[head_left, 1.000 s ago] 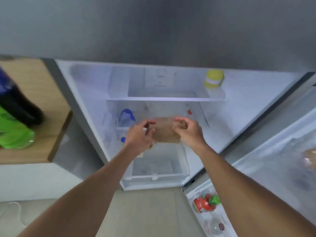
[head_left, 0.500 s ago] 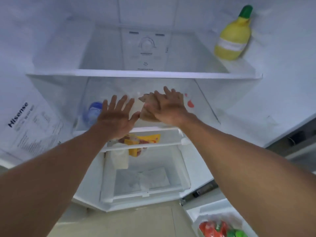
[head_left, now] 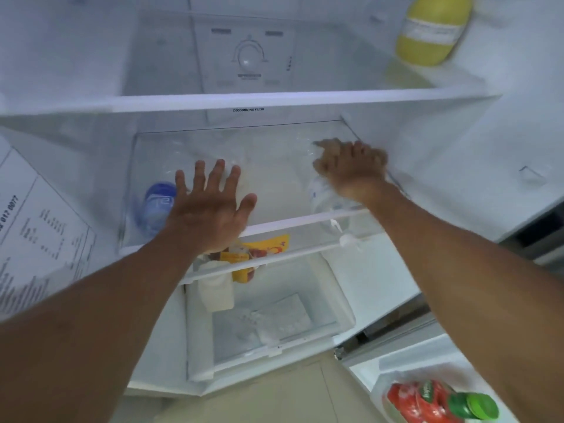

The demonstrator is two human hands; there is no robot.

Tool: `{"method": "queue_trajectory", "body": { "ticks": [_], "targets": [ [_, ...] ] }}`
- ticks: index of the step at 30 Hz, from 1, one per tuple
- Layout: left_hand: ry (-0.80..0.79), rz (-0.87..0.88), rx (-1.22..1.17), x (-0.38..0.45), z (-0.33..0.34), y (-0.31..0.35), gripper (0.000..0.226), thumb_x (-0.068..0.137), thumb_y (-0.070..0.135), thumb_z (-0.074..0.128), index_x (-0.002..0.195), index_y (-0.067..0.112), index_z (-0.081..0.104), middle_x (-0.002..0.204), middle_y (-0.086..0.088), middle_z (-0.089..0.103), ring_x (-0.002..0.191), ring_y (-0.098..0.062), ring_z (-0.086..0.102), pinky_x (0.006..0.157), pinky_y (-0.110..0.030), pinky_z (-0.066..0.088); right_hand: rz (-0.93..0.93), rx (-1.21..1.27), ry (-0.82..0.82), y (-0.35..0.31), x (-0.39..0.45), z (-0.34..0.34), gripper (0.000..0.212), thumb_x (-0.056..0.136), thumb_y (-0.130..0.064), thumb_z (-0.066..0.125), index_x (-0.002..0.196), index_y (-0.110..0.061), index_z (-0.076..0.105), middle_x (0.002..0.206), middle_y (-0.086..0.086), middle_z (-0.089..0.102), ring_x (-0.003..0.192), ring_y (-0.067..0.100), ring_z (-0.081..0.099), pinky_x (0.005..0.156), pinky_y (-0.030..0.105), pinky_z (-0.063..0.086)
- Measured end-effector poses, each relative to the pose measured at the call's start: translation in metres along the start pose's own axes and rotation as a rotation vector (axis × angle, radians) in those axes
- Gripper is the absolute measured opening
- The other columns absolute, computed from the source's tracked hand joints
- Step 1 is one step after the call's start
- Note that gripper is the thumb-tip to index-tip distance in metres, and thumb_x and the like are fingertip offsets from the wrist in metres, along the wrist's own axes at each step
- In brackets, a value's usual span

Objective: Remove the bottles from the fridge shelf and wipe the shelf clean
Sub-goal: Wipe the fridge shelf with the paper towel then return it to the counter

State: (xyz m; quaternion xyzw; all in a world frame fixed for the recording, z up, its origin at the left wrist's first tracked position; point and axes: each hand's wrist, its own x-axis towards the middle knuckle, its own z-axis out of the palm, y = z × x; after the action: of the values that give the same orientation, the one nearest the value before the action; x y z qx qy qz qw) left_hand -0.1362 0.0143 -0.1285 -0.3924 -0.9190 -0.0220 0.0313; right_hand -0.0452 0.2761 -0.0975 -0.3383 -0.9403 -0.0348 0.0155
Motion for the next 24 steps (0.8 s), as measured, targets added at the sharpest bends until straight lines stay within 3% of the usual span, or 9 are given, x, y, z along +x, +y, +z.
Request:
{"method": "queue_trajectory", "body": {
  "ticks": [3, 6, 9, 11, 13, 15, 17, 19, 24],
  "targets": [
    [0.016, 0.020, -0.016, 0.001, -0.001, -0.003, 0.090, 0.089, 0.064, -0.002, 0.164, 0.017, 0.017, 0.172, -0.013, 0.013, 0.157, -0.045, 0.010, 0.123, -0.068, 0.008, -0.154, -0.005, 0.028, -0.053, 0.002, 0.001, 0.077, 0.084, -0.057, 0.004, 0.149, -0.031, 0.038, 0.144, 0.008, 0.054, 0.132, 0.029, 0.048, 0.101, 0.054, 0.019],
    [-0.011, 0.050, 0.027, -0.001, -0.002, -0.004, 0.092, 0.087, 0.059, -0.006, 0.164, 0.014, 0.018, 0.171, -0.017, 0.015, 0.156, -0.048, 0.013, 0.121, -0.070, 0.011, -0.408, -0.009, -0.059, -0.050, -0.049, 0.013, 0.071, 0.098, -0.050, 0.009, 0.154, -0.011, 0.030, 0.160, 0.025, 0.029, 0.150, 0.040, 0.024, 0.116, 0.061, 0.018],
    [-0.020, 0.031, 0.046, 0.000, -0.002, -0.005, 0.087, 0.090, 0.057, -0.005, 0.164, 0.016, 0.011, 0.173, -0.015, 0.009, 0.157, -0.046, 0.008, 0.122, -0.068, 0.009, -0.371, 0.010, 0.013, -0.011, -0.039, 0.014, 0.041, 0.099, -0.014, 0.026, 0.134, 0.005, 0.038, 0.129, 0.045, 0.051, 0.120, 0.060, 0.052, 0.094, 0.067, 0.044],
    [-0.020, 0.025, 0.052, 0.001, -0.001, -0.003, 0.082, 0.093, 0.056, -0.003, 0.164, 0.017, 0.009, 0.173, -0.014, 0.006, 0.157, -0.045, 0.006, 0.122, -0.067, 0.008, -0.147, 0.013, 0.029, -0.010, 0.002, -0.004, 0.053, 0.093, -0.032, 0.017, 0.134, -0.008, 0.039, 0.130, 0.033, 0.056, 0.118, 0.048, 0.055, 0.091, 0.057, 0.039],
    [-0.021, 0.021, 0.054, 0.002, 0.001, -0.003, 0.077, 0.098, 0.055, 0.000, 0.165, 0.017, 0.007, 0.173, -0.014, 0.004, 0.157, -0.045, 0.005, 0.123, -0.067, 0.008, -0.096, -0.058, -0.004, -0.034, 0.028, -0.013, 0.078, 0.080, -0.052, -0.002, 0.139, -0.022, 0.040, 0.139, 0.019, 0.053, 0.126, 0.037, 0.050, 0.096, 0.055, 0.030],
    [-0.037, 0.031, 0.073, 0.004, 0.001, -0.004, 0.084, 0.092, 0.056, -0.006, 0.164, 0.016, 0.007, 0.173, -0.015, 0.003, 0.157, -0.047, 0.004, 0.122, -0.068, 0.008, -0.240, -0.050, -0.038, -0.054, 0.025, -0.009, 0.080, 0.083, -0.052, -0.006, 0.149, -0.026, 0.032, 0.146, 0.017, 0.048, 0.129, 0.037, 0.046, 0.105, 0.057, 0.029],
    [-0.048, 0.034, 0.086, 0.002, -0.001, -0.004, 0.086, 0.089, 0.055, -0.008, 0.164, 0.015, 0.008, 0.173, -0.016, 0.004, 0.156, -0.047, 0.005, 0.122, -0.069, 0.009, -0.447, 0.041, -0.035, -0.041, -0.003, -0.001, 0.057, 0.101, -0.045, 0.014, 0.156, -0.032, 0.024, 0.153, 0.010, 0.042, 0.133, 0.033, 0.041, 0.112, 0.053, 0.026],
    [-0.041, 0.038, 0.081, 0.002, -0.001, -0.005, 0.082, 0.094, 0.055, -0.004, 0.164, 0.015, 0.010, 0.173, -0.016, 0.006, 0.157, -0.047, 0.006, 0.122, -0.069, 0.009, -0.515, 0.109, -0.060, -0.008, -0.037, 0.006, 0.059, 0.099, -0.048, 0.019, 0.157, -0.036, 0.025, 0.160, 0.002, 0.034, 0.140, 0.028, 0.034, 0.117, 0.049, 0.021],
    [-0.058, 0.031, 0.062, 0.003, -0.002, -0.004, 0.086, 0.089, 0.056, -0.004, 0.164, 0.017, 0.006, 0.173, -0.014, 0.002, 0.157, -0.045, 0.003, 0.123, -0.067, 0.007, -0.117, 0.000, -0.068, -0.014, 0.024, -0.002, 0.088, 0.082, -0.068, 0.005, 0.154, -0.026, 0.034, 0.159, 0.017, 0.035, 0.145, 0.042, 0.031, 0.117, 0.064, 0.017]
  ]
}}
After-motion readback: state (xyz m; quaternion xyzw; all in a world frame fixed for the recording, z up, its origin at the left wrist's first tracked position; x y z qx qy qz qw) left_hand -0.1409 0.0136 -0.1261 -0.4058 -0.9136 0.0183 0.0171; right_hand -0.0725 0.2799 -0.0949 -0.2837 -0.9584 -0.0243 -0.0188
